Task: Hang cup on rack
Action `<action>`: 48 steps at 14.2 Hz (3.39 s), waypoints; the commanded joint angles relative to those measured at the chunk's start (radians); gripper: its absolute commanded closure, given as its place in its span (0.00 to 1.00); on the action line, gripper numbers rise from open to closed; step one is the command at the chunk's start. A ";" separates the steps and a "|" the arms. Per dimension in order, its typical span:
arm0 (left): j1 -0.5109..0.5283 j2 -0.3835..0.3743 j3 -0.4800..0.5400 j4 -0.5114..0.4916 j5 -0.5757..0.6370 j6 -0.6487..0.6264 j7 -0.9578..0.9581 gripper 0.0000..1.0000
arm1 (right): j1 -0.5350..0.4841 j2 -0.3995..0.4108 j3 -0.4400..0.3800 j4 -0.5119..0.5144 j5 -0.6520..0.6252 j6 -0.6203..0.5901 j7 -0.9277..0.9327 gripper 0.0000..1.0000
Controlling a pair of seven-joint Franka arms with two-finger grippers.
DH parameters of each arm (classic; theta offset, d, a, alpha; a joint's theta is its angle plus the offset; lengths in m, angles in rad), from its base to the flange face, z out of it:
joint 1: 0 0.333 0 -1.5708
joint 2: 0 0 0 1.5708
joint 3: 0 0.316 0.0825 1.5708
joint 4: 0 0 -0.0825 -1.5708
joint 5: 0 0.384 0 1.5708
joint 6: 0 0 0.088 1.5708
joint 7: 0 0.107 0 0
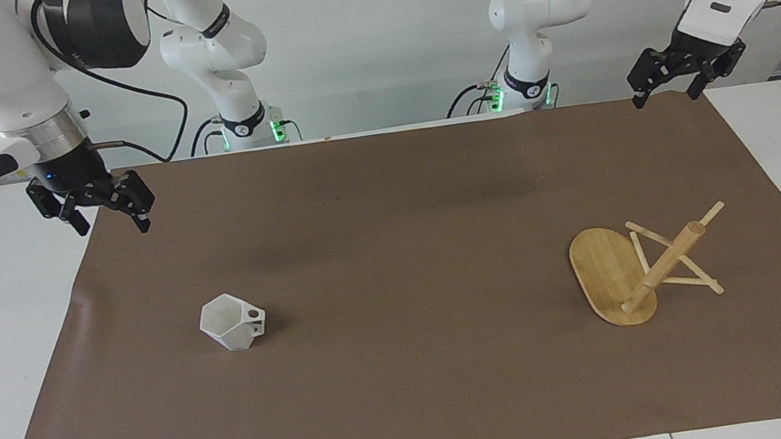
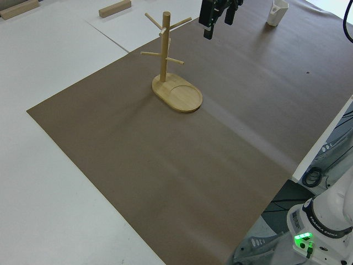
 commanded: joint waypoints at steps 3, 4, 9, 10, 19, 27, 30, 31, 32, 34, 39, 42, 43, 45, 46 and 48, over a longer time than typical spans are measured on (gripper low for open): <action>-0.001 -0.023 -0.004 -0.022 0.010 0.005 -0.012 0.00 | -0.007 -0.033 0.005 -0.036 0.021 0.007 0.006 0.00; -0.001 -0.023 -0.004 -0.022 0.010 0.005 -0.012 0.00 | -0.007 -0.033 0.005 -0.038 0.021 0.007 0.009 0.00; 0.001 -0.023 -0.004 -0.022 0.010 0.003 -0.013 0.00 | -0.004 -0.036 0.005 -0.036 0.020 -0.036 0.006 0.00; -0.001 -0.023 -0.004 -0.022 0.010 0.003 -0.016 0.00 | -0.004 -0.037 0.005 -0.038 0.021 -0.041 0.006 0.00; 0.014 -0.023 -0.001 -0.022 0.010 -0.006 -0.019 0.00 | -0.007 -0.064 -0.005 -0.079 0.020 -0.082 -0.060 0.00; 0.014 -0.023 0.001 -0.022 0.010 -0.008 -0.021 0.00 | -0.006 -0.065 -0.002 -0.081 0.020 -0.082 -0.065 0.00; 0.014 -0.023 0.001 -0.022 0.010 -0.006 -0.021 0.00 | 0.002 -0.065 -0.002 -0.084 0.020 -0.071 -0.065 0.00; 0.014 -0.023 0.001 -0.022 0.010 -0.008 -0.021 0.00 | 0.005 -0.067 -0.002 -0.088 0.020 -0.068 -0.063 0.00; 0.014 -0.023 0.001 -0.022 0.010 -0.008 -0.021 0.00 | 0.005 -0.067 -0.002 -0.089 0.020 -0.068 -0.065 0.00; 0.014 -0.023 0.001 -0.022 0.010 -0.006 -0.021 0.00 | 0.005 -0.067 -0.002 -0.092 0.021 -0.068 -0.070 0.00; 0.014 -0.023 0.001 -0.022 0.010 -0.006 -0.021 0.00 | 0.005 -0.071 -0.001 -0.116 0.021 -0.036 -0.070 0.00; 0.014 -0.023 0.001 -0.022 0.010 -0.008 -0.021 0.00 | 0.005 -0.061 -0.002 -0.136 0.021 0.013 -0.071 0.00; 0.014 -0.023 0.001 -0.022 0.010 -0.008 -0.021 0.00 | 0.005 -0.054 -0.002 -0.145 0.021 0.037 -0.071 0.00; 0.014 -0.023 0.001 -0.022 0.010 -0.006 -0.021 0.00 | 0.005 -0.027 -0.002 -0.164 0.023 0.086 -0.071 0.00; 0.014 -0.023 0.001 -0.022 0.010 -0.008 -0.021 0.00 | 0.005 -0.006 -0.002 -0.168 0.023 0.114 -0.070 0.00; 0.014 -0.023 0.001 -0.022 0.010 -0.008 -0.021 0.00 | 0.005 0.048 -0.002 -0.168 0.023 0.163 -0.067 0.00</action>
